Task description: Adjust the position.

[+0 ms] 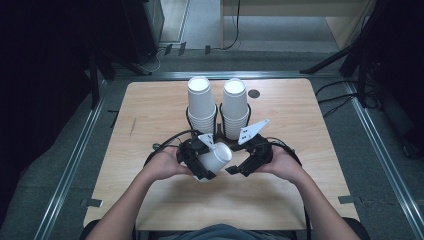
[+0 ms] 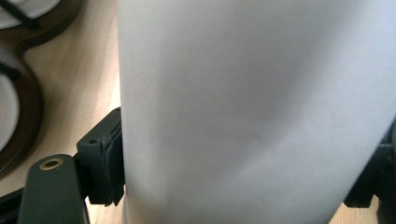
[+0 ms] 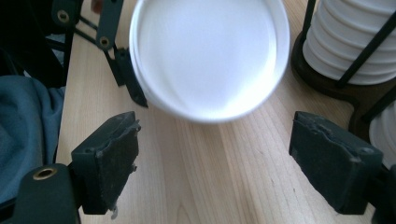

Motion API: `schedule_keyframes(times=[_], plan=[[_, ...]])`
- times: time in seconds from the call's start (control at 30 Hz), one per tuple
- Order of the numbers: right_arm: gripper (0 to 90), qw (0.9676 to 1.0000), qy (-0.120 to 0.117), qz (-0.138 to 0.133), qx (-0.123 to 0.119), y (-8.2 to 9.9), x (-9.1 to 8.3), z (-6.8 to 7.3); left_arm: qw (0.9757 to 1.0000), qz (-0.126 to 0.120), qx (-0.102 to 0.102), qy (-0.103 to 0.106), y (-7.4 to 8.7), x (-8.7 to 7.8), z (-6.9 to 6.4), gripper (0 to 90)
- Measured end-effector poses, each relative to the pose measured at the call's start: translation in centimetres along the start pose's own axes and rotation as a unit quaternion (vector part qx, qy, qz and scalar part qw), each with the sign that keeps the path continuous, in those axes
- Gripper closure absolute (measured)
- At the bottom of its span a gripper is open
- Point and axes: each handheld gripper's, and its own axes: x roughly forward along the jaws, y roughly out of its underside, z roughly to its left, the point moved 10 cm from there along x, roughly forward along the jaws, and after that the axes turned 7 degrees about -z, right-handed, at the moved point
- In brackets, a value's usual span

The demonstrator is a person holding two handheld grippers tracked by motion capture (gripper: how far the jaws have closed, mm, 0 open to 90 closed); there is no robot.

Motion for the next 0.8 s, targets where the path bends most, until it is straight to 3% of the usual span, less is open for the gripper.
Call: schedule_keyframes(times=[0.4,0.5,0.6,0.73,0.8], plan=[[15.6,0.9996,-0.020,0.004,-0.018,-0.6,1.0,1.1,0.9991,0.019,0.028,0.025,-0.2,1.6,-1.1,15.7],[15.7,0.9990,-0.029,0.013,-0.031,-0.6,1.5,1.5,0.9986,0.019,0.036,0.033,-0.2,1.7,-1.5,15.5],[22.7,0.9978,-0.034,0.022,-0.053,-0.5,1.6,1.9,0.9986,0.016,0.042,0.030,-0.3,1.6,-1.5,14.5],[23.3,0.9982,-0.029,0.012,-0.052,-1.1,1.2,1.9,0.9984,-0.012,0.052,0.015,-0.8,0.9,-1.3,12.9],[23.4,0.9984,-0.023,0.003,-0.052,-1.4,1.0,1.7,0.9986,-0.035,0.038,0.013,-1.0,0.6,-1.2,8.9]])
